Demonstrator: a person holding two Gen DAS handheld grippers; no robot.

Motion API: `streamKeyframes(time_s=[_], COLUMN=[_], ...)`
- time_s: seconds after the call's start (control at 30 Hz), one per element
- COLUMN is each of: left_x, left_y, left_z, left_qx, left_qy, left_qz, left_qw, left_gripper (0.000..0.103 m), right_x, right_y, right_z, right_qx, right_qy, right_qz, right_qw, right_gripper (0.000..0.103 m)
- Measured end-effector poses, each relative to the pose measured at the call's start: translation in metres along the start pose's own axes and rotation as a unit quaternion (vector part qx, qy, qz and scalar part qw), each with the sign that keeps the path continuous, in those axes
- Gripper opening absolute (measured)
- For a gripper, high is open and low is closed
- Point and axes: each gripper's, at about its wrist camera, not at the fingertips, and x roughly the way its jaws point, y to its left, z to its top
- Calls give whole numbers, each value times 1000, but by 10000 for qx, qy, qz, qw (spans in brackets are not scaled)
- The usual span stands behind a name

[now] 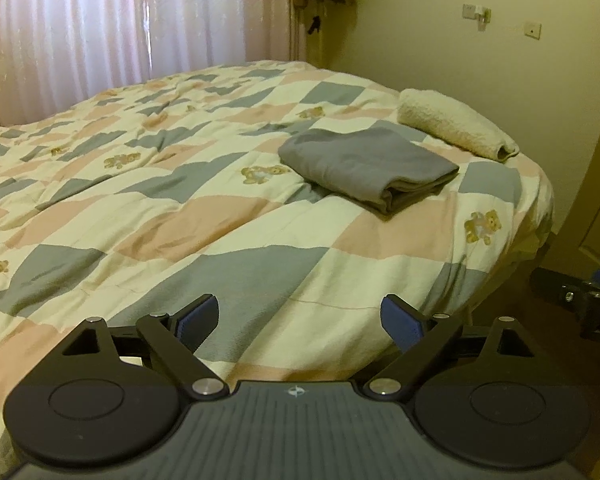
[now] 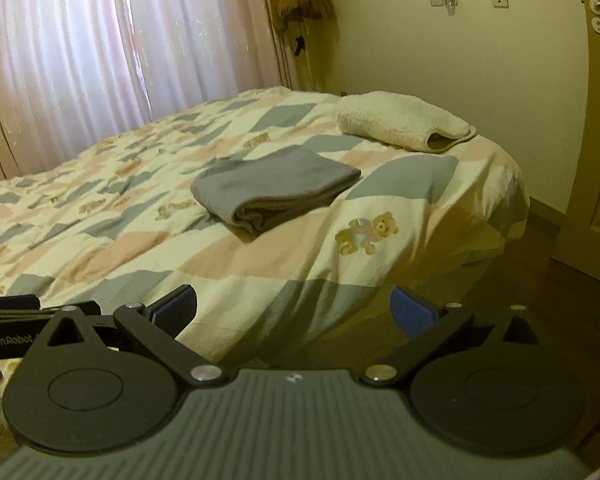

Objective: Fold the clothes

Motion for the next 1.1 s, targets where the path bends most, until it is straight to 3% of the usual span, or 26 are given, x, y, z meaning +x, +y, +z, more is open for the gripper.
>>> streamKeyframes(time_s=[0.33,0.5,0.57,0.67,0.87,1.1], left_x=[25,76,103,140,182,186], left_y=[-5,-9,-11,-17,-20,-22], left_z=[25,56,77,111,162,201], left_qx=[44,34,-30,70,172,14], left_qy=[139,389,625,677,1202,1940], left_qz=[-18,42,24,26,357,473], left_qw=[9999,9992,9980,9977,9920,9799], left_gripper=[99,100,100,100,100,101], right_x=[38,91,117,154,213,230], right_y=[2,-3,-4,0,8,9], right_z=[18,34,46,70,113,160], right_qx=[-63,0,-15,-294,-787,-791], right_qy=[228,589,792,1036,1848,2637], right_qz=[161,280,228,190,220,341], right_qw=[9996,9979,9966,9940,9794,9607], right_gripper=[102,102,102,102,102,102])
